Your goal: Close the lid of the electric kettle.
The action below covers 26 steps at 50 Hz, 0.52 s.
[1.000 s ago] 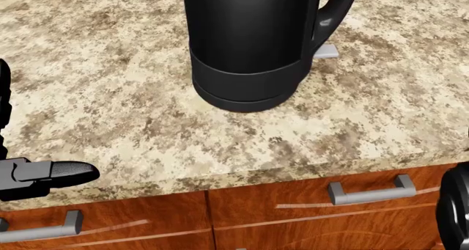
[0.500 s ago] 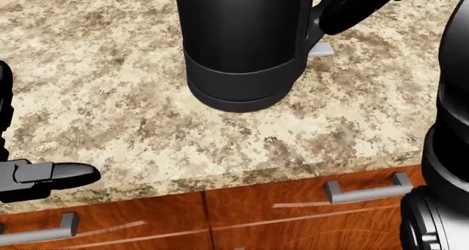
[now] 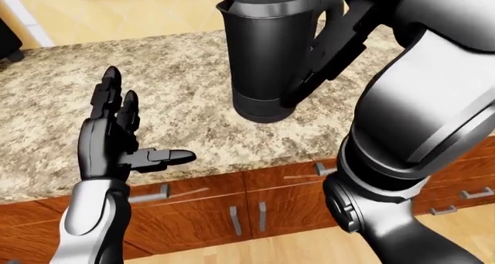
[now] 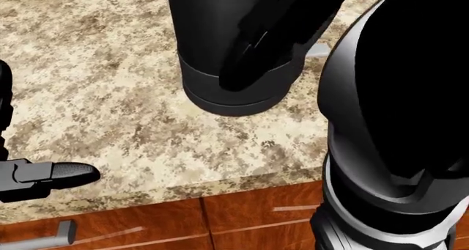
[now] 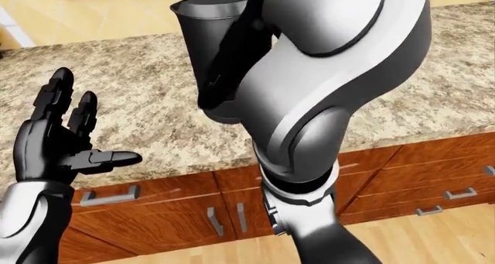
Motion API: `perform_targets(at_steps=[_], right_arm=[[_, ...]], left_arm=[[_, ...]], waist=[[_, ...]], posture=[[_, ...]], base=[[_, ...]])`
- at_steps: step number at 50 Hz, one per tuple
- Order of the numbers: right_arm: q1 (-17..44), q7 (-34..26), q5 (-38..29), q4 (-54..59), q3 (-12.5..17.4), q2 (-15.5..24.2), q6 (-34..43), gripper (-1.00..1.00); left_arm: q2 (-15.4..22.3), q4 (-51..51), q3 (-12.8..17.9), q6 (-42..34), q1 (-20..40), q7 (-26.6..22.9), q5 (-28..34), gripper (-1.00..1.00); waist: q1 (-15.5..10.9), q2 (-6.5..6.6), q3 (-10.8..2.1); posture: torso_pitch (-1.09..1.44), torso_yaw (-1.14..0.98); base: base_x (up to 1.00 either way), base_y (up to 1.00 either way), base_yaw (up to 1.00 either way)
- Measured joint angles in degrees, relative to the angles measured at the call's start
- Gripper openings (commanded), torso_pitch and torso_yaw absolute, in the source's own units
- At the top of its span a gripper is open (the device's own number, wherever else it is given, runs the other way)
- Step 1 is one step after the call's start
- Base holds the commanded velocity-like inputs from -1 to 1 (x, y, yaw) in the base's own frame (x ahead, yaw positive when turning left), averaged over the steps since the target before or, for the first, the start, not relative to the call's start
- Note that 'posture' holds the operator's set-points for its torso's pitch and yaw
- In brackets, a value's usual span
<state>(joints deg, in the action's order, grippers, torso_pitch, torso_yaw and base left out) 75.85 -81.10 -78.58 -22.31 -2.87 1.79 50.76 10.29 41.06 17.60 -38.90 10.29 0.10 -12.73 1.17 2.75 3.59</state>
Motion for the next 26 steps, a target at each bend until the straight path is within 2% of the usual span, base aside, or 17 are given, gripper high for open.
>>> perform_targets(at_steps=[6, 26], right_arm=[[3.2, -1.8, -1.3, 1.6, 0.5, -0.9, -0.9, 1.00], [2.2, 0.2, 0.9, 2.1, 1.4, 1.6, -1.0, 1.00]], left_arm=[[0.0, 0.1, -0.2, 0.3, 0.1, -0.1, 0.0, 1.00], [-0.2, -0.9, -0.3, 1.5, -0.2, -0.4, 0.5, 1.00]], waist=[[0.1, 0.22, 0.08], [0.2, 0.36, 0.12]], posture=[[0.00, 0.00], [0.00, 0.00]], base=[[0.00, 0.00, 0.00], [0.00, 0.00, 0.00]])
